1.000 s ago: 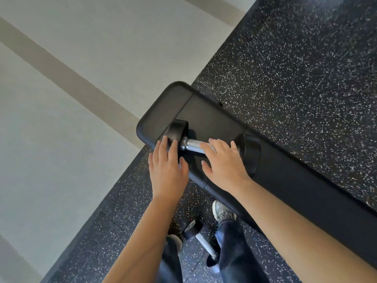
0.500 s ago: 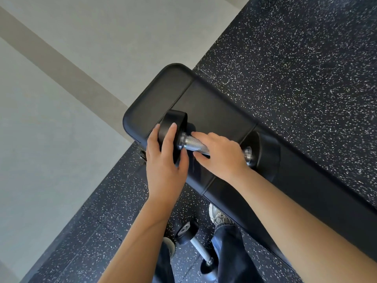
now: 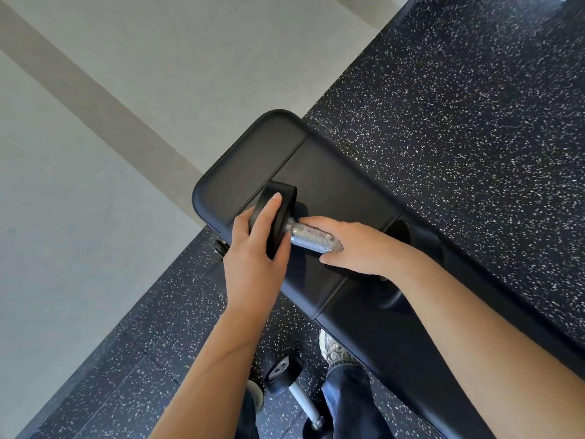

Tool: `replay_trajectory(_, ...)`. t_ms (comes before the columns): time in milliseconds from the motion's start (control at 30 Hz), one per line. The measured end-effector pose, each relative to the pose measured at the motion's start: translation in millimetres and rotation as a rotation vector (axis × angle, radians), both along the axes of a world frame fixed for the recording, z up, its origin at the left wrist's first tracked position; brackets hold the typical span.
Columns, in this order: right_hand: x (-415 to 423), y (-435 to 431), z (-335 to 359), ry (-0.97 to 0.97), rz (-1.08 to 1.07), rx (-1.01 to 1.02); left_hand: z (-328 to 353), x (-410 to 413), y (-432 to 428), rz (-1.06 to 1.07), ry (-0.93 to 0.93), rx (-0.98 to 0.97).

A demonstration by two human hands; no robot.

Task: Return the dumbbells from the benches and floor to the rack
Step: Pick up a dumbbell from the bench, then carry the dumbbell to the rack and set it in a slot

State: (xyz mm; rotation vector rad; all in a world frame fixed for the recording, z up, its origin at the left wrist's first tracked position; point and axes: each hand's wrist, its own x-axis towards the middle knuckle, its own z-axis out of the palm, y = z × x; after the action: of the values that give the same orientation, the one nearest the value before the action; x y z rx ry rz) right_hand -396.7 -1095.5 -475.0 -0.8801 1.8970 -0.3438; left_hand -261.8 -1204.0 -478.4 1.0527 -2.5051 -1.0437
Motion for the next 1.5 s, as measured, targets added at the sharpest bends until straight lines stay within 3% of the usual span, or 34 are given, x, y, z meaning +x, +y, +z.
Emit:
replay_trajectory(233, -2.0, 0.2, -1.3, -0.154, -0.171, -0.08, -2.1, 3.1, 0.7, -0.002, 0.023, 0.011)
replay_trajectory(433, -4.6, -2.6, -5.2, -0.183, -0.136, -0.032, -1.9, 1.3, 2.2, 0.022, 0.022, 0.02)
replay_trajectory(833, 39.2, 5.2, 22.7, -0.185, -0.16, 0.02, 24.6, 16.5, -5.3, 0.026, 0.041, 0.267)
replay_trajectory(1200, 114.4, 15.0, 133.2, -0.25, -0.09, 0.001, 137.5, 58.0, -21.5, -0.164, 0.097, 0.249)
replay_trajectory(1500, 150.2, 16.4, 272.0, -0.395, -0.02, -0.29, 274.7, 108.6, -27.6, -0.069, 0.294, 0.279)
